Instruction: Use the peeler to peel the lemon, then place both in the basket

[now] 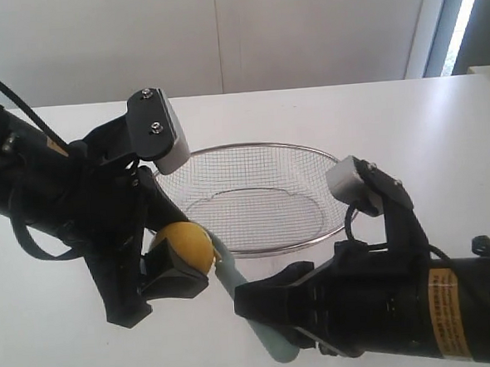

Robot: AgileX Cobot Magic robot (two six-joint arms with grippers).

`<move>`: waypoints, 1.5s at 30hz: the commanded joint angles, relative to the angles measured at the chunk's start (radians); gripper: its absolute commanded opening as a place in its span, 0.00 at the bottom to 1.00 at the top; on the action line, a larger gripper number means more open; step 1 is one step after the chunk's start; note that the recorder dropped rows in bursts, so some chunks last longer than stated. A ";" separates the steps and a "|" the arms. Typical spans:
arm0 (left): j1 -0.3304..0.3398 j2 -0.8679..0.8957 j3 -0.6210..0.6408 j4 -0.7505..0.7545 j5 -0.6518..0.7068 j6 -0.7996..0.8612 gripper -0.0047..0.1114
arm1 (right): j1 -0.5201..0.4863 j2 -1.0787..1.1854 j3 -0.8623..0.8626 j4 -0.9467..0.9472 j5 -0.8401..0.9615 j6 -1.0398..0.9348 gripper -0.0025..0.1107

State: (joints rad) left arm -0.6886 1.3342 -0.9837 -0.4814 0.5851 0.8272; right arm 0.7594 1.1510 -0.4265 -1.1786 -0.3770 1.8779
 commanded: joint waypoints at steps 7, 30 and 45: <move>0.001 -0.008 0.007 -0.018 0.017 -0.004 0.04 | -0.002 -0.081 0.021 -0.030 0.061 0.040 0.02; 0.001 -0.008 0.007 -0.018 0.019 -0.004 0.04 | -0.002 -0.437 0.021 -0.148 0.200 0.091 0.02; 0.001 -0.031 -0.016 -0.014 0.100 -0.026 0.04 | -0.002 -0.451 0.021 -0.482 0.214 0.091 0.02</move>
State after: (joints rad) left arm -0.6886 1.3276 -0.9837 -0.4793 0.6527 0.8242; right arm 0.7594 0.7062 -0.4088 -1.6031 -0.1612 1.9695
